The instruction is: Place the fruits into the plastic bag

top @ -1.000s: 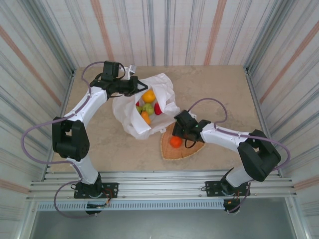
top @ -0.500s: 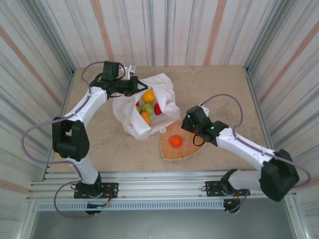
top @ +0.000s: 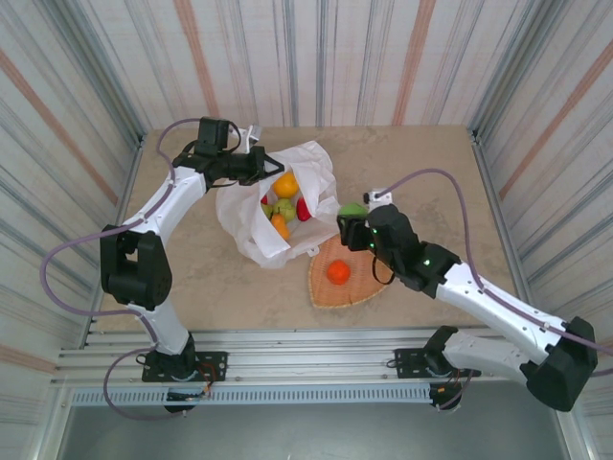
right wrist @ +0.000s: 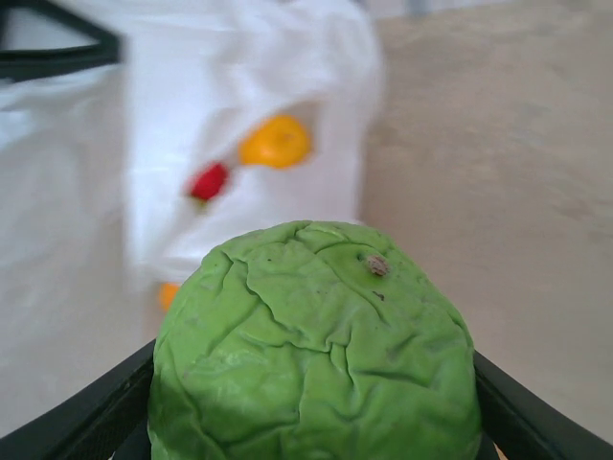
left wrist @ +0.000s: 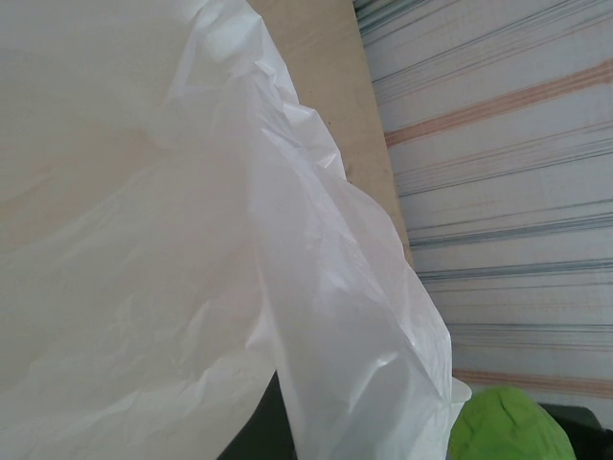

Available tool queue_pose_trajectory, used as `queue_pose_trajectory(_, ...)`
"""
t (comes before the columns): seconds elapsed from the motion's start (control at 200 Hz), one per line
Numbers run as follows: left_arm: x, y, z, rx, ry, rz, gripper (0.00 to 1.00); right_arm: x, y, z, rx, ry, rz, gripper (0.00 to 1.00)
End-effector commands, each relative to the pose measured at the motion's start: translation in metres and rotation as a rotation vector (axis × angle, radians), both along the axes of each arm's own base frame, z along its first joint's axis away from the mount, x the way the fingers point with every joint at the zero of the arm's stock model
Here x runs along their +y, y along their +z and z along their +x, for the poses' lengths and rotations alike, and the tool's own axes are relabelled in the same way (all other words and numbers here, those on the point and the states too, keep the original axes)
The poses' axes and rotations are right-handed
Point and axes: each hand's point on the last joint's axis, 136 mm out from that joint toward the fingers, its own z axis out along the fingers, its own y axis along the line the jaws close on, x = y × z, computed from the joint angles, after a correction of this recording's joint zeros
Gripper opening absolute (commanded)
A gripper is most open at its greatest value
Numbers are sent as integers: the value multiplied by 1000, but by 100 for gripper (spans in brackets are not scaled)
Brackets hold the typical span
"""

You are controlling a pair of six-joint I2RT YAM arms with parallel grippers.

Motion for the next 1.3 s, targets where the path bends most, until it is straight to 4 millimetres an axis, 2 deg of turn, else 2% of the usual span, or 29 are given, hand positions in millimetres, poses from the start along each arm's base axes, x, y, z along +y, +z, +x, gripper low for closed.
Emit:
queue_pose_trajectory(0.0, 1, -7, 0, 31, -5, -10, 0, 48, 28, -4, -88, 211, -12, 66)
queue_pose_trajectory(0.135, 0, -7, -1, 29, -7, -10, 0, 83, 13, -5, -60, 310, -81, 66)
queue_pose_trajectory(0.24, 0, -6, -1, 29, -8, -12, 0, 99, -6, 1, -9, 329, -144, 66)
queue_pose_trajectory(0.496, 0, -4, -2, 26, -9, -13, 0, 114, -58, 29, 86, 284, -312, 65)
queue_pose_trajectory(0.631, 0, -5, -2, 27, -8, -12, 0, 125, -73, 44, 77, 269, -335, 65)
queue_pose_trajectory(0.797, 1, -4, -2, 24, -6, -11, 0, 128, -91, 66, 70, 208, -352, 64)
queue_pose_trajectory(1.047, 1, -3, -1, 20, -4, -11, 0, 160, -87, 80, 73, 220, -141, 65)
queue_pose_trajectory(1.293, 2, -1, -2, 16, -1, -10, 0, 180, -85, 94, 84, 212, 81, 68)
